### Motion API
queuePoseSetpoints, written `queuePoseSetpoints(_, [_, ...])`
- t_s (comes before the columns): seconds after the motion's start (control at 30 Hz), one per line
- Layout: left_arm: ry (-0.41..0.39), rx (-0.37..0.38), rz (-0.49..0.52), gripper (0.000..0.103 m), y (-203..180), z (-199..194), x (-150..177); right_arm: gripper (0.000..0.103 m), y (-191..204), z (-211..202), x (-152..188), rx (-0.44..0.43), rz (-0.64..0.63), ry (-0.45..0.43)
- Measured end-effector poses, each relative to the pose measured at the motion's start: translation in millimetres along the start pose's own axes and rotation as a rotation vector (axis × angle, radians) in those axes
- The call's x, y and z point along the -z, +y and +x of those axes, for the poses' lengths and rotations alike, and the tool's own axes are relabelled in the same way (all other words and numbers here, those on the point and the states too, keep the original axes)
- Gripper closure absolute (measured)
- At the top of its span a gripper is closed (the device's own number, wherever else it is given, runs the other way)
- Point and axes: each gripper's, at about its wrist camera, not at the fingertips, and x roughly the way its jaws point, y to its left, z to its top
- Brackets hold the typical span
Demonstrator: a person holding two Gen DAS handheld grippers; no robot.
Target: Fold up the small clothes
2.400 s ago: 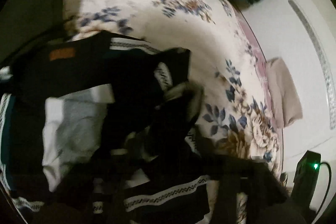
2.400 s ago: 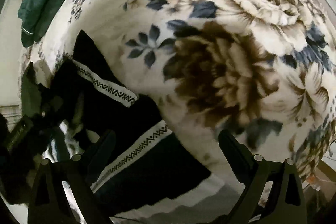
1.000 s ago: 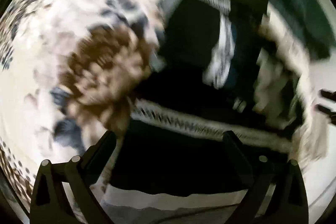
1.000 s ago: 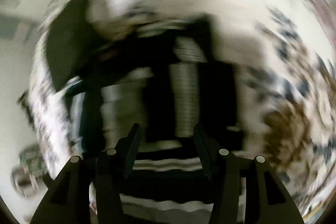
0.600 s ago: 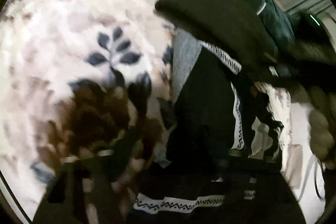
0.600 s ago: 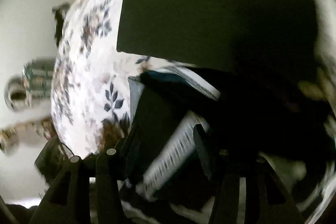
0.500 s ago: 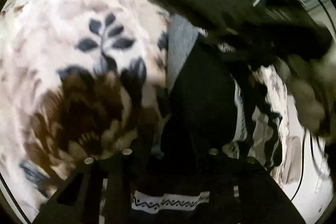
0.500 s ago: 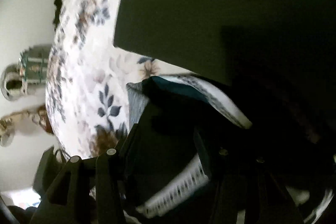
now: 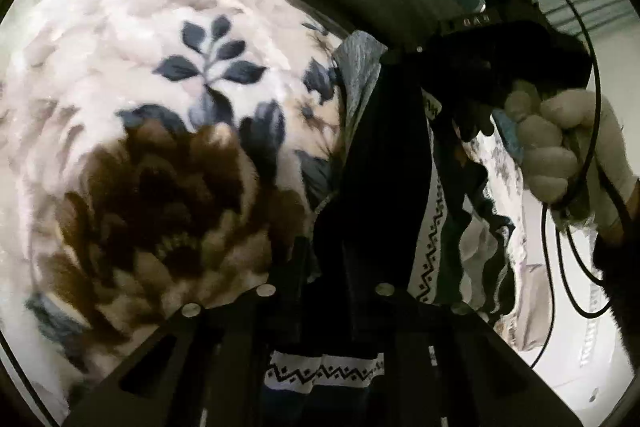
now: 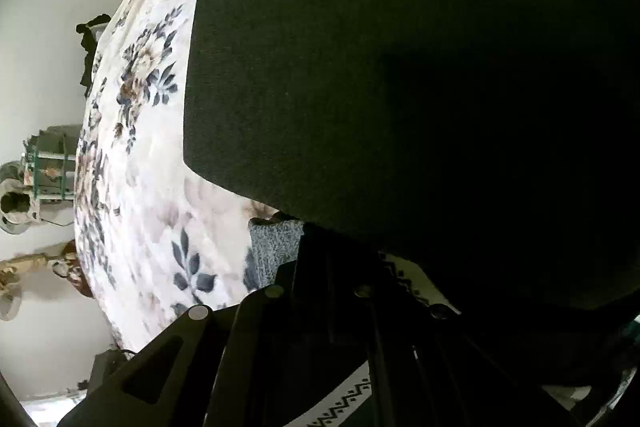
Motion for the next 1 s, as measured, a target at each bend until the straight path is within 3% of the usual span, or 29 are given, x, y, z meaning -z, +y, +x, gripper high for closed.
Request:
queuePoseSetpoints(0.07, [0.006, 0.019, -0.065, 0.086, 8.4, -5.1, -4.5, 0.095, -4.5, -3.8, -0.5, -0.039, 0.025, 0.032])
queuePoseSetpoints(0.1, [0.008, 0.029, -0.092, 0.081, 12.4, -7.2, -6.8, 0.087, -6.6, -9.5, 0.9, -0.070, 0.035, 0.031])
queuePoseSetpoints(0.13, [0.007, 0.030, -0.110, 0.067, 15.2, -8.9, -9.8, 0.071, -10.1, -19.2, 4.1, -0.088, 0.045, 0.015])
queuePoseSetpoints(0.2, [-0.002, 0.032, -0.106, 0.047, 16.5, -8.8, -13.7, 0.056, -22.3, -42.4, 12.6, -0.113, 0.069, -0.028])
queuePoseSetpoints(0.33, [-0.001, 0.016, -0.066, 0.047, 8.2, 0.7, -32.8, 0.056, -72.8, -97.8, 53.1, -0.122, 0.202, -0.121])
queuePoseSetpoints(0.47, [-0.022, 0.014, -0.014, 0.045, -7.5, 11.4, -73.3, 0.055, -142.2, -144.6, 125.9, -0.066, 0.414, -0.235])
queuePoseSetpoints(0.57, [-0.006, -0.009, 0.053, 0.040, -19.3, 33.4, -101.6, 0.048, -199.4, -166.8, 195.5, -0.037, 0.629, -0.315])
queuePoseSetpoints(0.67, [0.057, -0.041, 0.125, 0.040, -31.9, 73.9, -122.8, 0.048, -244.3, -170.3, 251.8, 0.008, 0.782, -0.350])
queuePoseSetpoints(0.73, [0.072, -0.069, 0.166, 0.045, -38.1, 90.4, -128.3, 0.047, -270.8, -170.4, 274.4, 0.079, 0.827, -0.359])
queuePoseSetpoints(0.77, [0.053, -0.101, 0.209, 0.056, -43.8, 93.7, -128.5, 0.046, -281.5, -170.9, 280.5, 0.124, 0.839, -0.361])
queuePoseSetpoints(0.8, [0.046, -0.106, 0.241, 0.091, -47.9, 94.8, -128.6, 0.044, -292.3, -170.3, 285.7, 0.179, 0.843, -0.364])
queuePoseSetpoints(0.87, [0.048, -0.111, 0.257, 0.092, -50.3, 94.6, -128.3, 0.040, -308.6, -166.8, 286.5, 0.207, 0.831, -0.367])
queuePoseSetpoints(0.97, [0.025, -0.091, 0.231, 0.093, -44.7, 84.5, -129.4, 0.036, -327.7, -146.3, 279.6, 0.158, 0.826, -0.295])
queuePoseSetpoints(1.0, [0.019, -0.084, 0.217, 0.094, -41.8, 81.1, -130.3, 0.045, -332.0, -141.4, 276.5, 0.136, 0.824, -0.276])
